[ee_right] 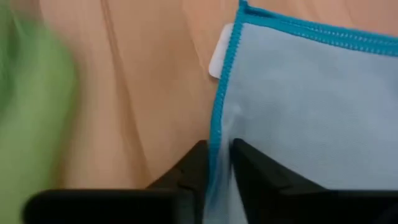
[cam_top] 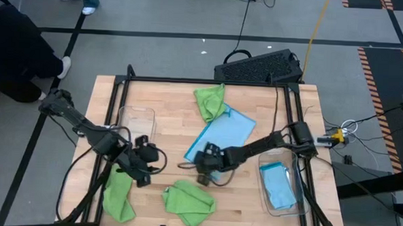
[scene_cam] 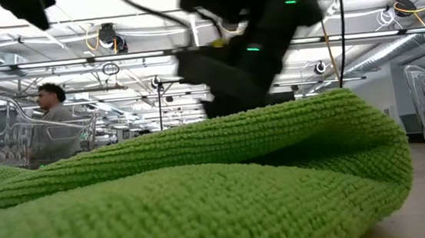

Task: Sort microfiber towel by color & place in baskets
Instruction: Fold the blue microfiber towel

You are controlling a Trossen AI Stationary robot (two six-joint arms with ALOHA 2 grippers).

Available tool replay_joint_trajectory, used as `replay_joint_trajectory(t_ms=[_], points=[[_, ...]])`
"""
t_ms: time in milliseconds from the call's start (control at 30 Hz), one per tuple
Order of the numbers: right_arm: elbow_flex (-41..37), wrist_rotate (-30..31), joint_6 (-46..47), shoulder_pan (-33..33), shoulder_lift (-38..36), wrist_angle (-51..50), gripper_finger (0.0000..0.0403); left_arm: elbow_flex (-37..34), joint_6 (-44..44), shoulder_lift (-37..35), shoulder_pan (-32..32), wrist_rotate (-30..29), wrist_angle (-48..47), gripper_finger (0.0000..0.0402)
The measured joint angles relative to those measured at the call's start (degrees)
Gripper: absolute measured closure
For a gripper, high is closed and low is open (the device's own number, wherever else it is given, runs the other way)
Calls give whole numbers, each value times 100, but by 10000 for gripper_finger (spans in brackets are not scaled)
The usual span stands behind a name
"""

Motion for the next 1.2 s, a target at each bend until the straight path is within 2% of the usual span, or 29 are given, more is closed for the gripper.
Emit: replay_joint_trajectory(t_ms=[133,300,467,700,867,1200], points=[[313,-272,566,89,286,5,392,0,386,-262,-161,65,-497,213],[886,-262,522,320,330,-76,396,0,998,-521,-219,65,-1043,213],[1428,-443,526,618,366,-397,398,-2,1322,-663,-214,64,-1098,213],[2043,-351,1137,809,344,-473,398,-2,989,-658,-295,68,-1087,213],[2190,-278,1186,791,331,-532,398,-2,738,-658,-515,83,-1089,213],[2209,-334,586,396,300,-2149,398,-2,74,-658,-1455,188,-1071,213]])
